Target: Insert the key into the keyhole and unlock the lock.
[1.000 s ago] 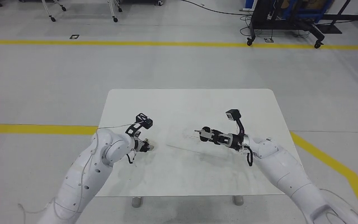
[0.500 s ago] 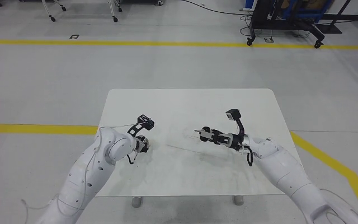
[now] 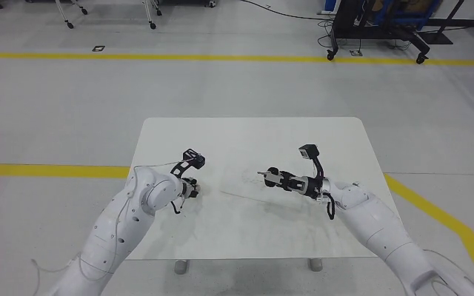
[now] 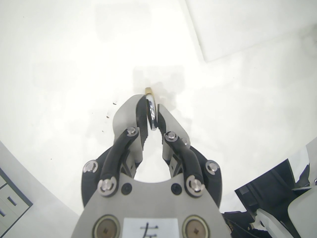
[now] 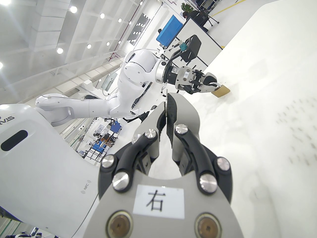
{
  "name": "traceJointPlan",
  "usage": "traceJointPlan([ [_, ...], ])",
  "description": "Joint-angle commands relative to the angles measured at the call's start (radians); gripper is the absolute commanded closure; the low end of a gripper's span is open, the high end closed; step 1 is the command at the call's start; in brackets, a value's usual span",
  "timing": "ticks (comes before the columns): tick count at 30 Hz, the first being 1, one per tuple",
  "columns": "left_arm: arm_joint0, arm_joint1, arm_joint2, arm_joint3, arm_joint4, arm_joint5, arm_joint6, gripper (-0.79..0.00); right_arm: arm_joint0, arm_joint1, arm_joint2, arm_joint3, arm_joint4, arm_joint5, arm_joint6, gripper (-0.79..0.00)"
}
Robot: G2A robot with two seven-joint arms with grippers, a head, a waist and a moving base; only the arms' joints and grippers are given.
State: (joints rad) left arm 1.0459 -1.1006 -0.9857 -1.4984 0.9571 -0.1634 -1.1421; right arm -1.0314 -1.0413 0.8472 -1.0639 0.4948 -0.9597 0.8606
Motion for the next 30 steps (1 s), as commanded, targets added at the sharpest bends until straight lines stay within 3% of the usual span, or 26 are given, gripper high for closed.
traceJointPlan([
  [1,-0.001,0.000,-0.001,-0.002,0.010,0.017,-0.011,0.000,0.000,0.000,0.000,0.000,0.000,0.000,0.000,0.000],
  [11,0.015,-0.003,-0.013,0.004,-0.034,0.026,0.028,0.000,0.000,0.000,0.000,0.000,0.000,0.000,0.000,0.000],
  [18,0.078,0.004,-0.193,0.010,-0.425,-0.049,0.248,0.000,0.000,0.000,0.000,0.000,0.000,0.000,0.000,0.000],
  [21,0.109,0.003,-0.281,0.050,-0.712,-0.131,0.333,0.000,0.000,0.000,0.000,0.000,0.000,0.000,0.000,0.000],
  [23,0.114,0.004,-0.311,0.076,-0.826,-0.198,0.332,0.000,0.000,0.000,0.000,0.000,0.000,0.000,0.000,0.000],
  [30,0.112,0.006,-0.315,0.081,-0.840,-0.222,0.321,0.000,0.000,0.000,0.000,0.000,0.000,0.000,0.000,0.000],
])
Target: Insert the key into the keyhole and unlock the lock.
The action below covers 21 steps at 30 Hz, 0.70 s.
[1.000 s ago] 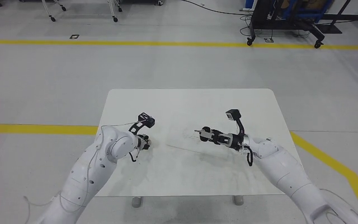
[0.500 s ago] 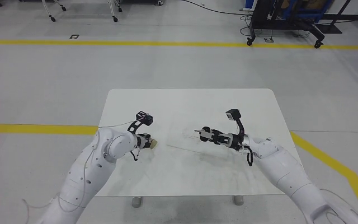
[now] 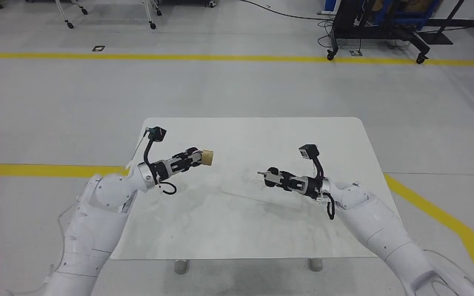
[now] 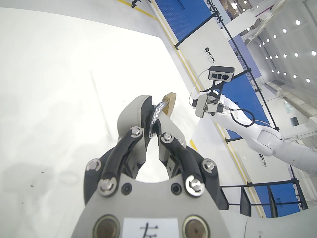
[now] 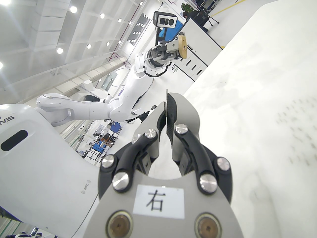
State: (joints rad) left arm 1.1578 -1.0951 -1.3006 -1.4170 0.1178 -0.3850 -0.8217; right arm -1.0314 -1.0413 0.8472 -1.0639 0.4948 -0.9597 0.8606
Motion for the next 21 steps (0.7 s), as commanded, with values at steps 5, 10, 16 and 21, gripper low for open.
traceJointPlan([
  [5,0.024,-0.009,0.032,0.020,-0.070,0.014,0.023,0.000,-0.011,-0.005,0.005,-0.038,-0.009,0.026,-0.058,0.000],
  [10,-0.005,-0.037,0.118,0.096,-0.292,-0.046,-0.003,0.000,0.020,-0.036,-0.033,-0.030,-0.030,0.074,-0.127,0.000],
  [16,-0.109,-0.058,0.188,0.259,-0.329,-0.113,-0.068,0.000,0.126,-0.099,-0.104,0.024,-0.028,0.093,-0.189,0.000],
  [21,-0.125,-0.058,0.176,0.301,-0.379,-0.163,-0.089,0.000,0.205,-0.165,-0.179,0.103,-0.028,0.091,-0.229,0.000],
])
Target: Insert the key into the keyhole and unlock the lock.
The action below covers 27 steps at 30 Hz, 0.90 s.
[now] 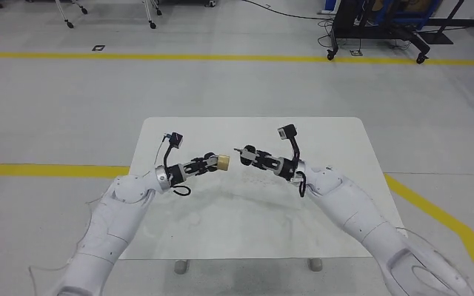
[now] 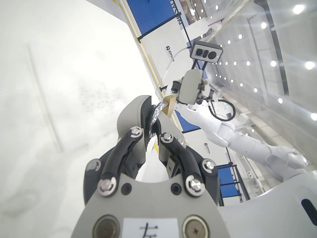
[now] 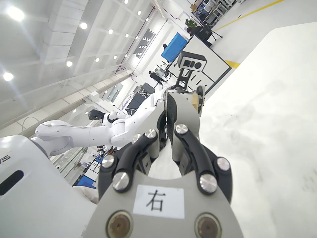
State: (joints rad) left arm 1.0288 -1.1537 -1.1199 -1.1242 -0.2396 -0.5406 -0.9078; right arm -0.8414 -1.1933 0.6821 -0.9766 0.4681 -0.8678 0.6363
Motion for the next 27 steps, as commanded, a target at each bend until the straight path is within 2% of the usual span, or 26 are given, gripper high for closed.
traceJointPlan([
  [1,0.008,0.001,-0.007,0.009,-0.043,-0.016,-0.017,0.000,0.028,-0.025,-0.026,0.032,0.000,-0.004,-0.013,0.000],
  [6,0.000,0.003,-0.010,0.015,-0.111,-0.026,-0.100,0.000,0.082,-0.082,-0.067,0.118,0.010,-0.050,-0.047,0.000],
  [11,-0.022,-0.002,0.006,0.039,-0.136,-0.027,-0.137,0.000,0.123,-0.131,-0.097,0.202,-0.006,-0.070,-0.067,0.000],
  [15,-0.039,-0.005,0.011,0.070,-0.145,-0.018,-0.133,0.000,0.136,-0.161,-0.122,0.231,0.014,-0.073,-0.011,0.000],
  [20,-0.055,-0.006,-0.001,0.119,-0.152,0.013,-0.084,0.000,0.144,-0.181,-0.132,0.267,0.078,-0.086,0.112,0.000],
  [22,-0.059,-0.005,-0.015,0.143,-0.166,0.026,-0.048,0.000,0.149,-0.186,-0.124,0.284,0.096,-0.095,0.124,0.000],
  [27,-0.060,-0.005,-0.018,0.145,-0.171,0.026,-0.044,0.000,0.154,-0.189,-0.114,0.298,0.103,-0.104,0.120,0.000],
])
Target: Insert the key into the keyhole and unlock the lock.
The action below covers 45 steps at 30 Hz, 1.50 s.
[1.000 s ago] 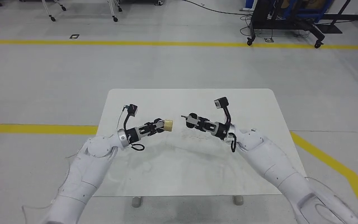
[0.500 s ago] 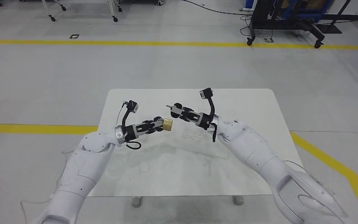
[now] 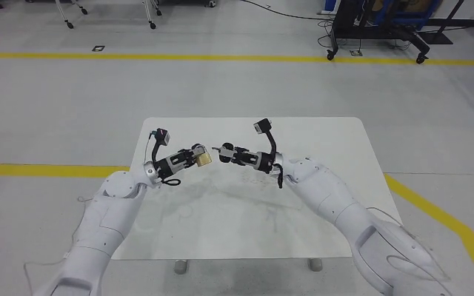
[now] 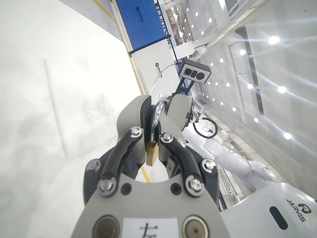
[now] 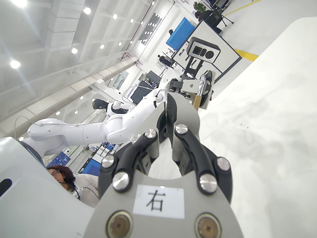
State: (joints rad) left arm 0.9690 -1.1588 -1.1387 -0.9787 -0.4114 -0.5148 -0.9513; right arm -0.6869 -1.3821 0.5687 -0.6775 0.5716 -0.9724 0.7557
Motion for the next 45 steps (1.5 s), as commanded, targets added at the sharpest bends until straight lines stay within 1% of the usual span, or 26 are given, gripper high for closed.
traceJointPlan([
  [1,0.000,0.000,0.000,0.000,0.001,0.000,-0.001,0.000,0.000,0.000,0.000,-0.001,-0.001,0.001,0.000,0.000],
  [4,0.003,0.000,0.001,-0.001,0.003,0.004,0.005,0.000,0.000,0.000,0.000,-0.001,-0.001,0.001,0.000,0.000],
  [5,0.011,-0.001,0.005,-0.008,0.010,0.034,0.031,0.000,0.000,0.000,0.000,-0.001,-0.001,0.001,0.000,0.000],
  [7,0.025,-0.008,0.010,-0.036,-0.037,0.097,0.073,0.000,0.000,0.000,0.000,-0.001,-0.001,0.001,0.000,0.000],
  [9,0.024,-0.015,0.018,-0.040,-0.088,0.200,0.092,0.000,-0.017,0.001,0.006,-0.021,0.007,0.019,-0.019,0.000],
  [11,0.011,-0.022,0.029,-0.025,-0.129,0.303,0.105,0.000,-0.047,0.007,0.024,-0.041,0.044,0.053,-0.019,0.000],
  [14,-0.035,-0.036,0.055,0.018,-0.193,0.471,0.089,0.000,-0.078,0.022,0.054,-0.047,0.074,0.096,0.004,0.000],
  [16,-0.065,-0.049,0.064,0.052,-0.251,0.520,0.085,0.000,-0.094,0.033,0.073,-0.054,0.076,0.131,0.017,0.000],
  [18,-0.091,-0.059,0.071,0.085,-0.279,0.535,0.106,0.000,-0.104,0.047,0.084,-0.078,0.038,0.170,0.044,0.000],
  [19,-0.093,-0.061,0.073,0.089,-0.283,0.539,0.108,0.000,-0.098,0.057,0.089,-0.096,-0.017,0.192,0.051,0.000],
  [28,-0.093,-0.061,0.073,0.089,-0.283,0.539,0.108,0.000,-0.098,0.057,0.089,-0.096,-0.017,0.192,0.051,0.000],
  [29,-0.086,-0.061,0.076,0.089,-0.272,0.541,0.122,0.000,-0.098,0.057,0.089,-0.096,-0.017,0.192,0.051,0.000],
  [31,-0.084,-0.059,0.096,0.069,-0.177,0.530,0.190,0.000,-0.110,0.055,0.095,-0.114,-0.014,0.256,0.005,0.000],
  [32,-0.085,-0.060,0.102,0.054,-0.150,0.528,0.218,0.000,-0.126,0.052,0.102,-0.129,0.030,0.310,-0.012,0.000],
  [33,-0.085,-0.062,0.102,0.038,-0.150,0.525,0.239,0.000,-0.147,0.048,0.113,-0.146,0.121,0.411,-0.015,0.000],
  [34,-0.085,-0.065,0.104,0.024,-0.152,0.522,0.256,0.000,-0.140,0.049,0.121,-0.156,0.132,0.469,-0.014,0.000],
  [35,-0.086,-0.067,0.107,0.016,-0.143,0.519,0.276,0.000,-0.143,0.051,0.130,-0.159,0.128,0.502,-0.051,0.000],
  [36,-0.087,-0.070,0.112,0.014,-0.136,0.518,0.293,0.000,-0.154,0.050,0.133,-0.176,0.139,0.562,-0.077,0.000],
  [38,-0.088,-0.076,0.119,0.024,-0.143,0.523,0.300,0.000,-0.157,0.057,0.135,-0.212,0.068,0.644,-0.149,0.000],
  [45,-0.097,-0.089,0.120,0.047,-0.162,0.511,0.318,0.000,-0.250,0.090,0.181,-0.433,-0.099,0.797,-0.331,0.000],
])
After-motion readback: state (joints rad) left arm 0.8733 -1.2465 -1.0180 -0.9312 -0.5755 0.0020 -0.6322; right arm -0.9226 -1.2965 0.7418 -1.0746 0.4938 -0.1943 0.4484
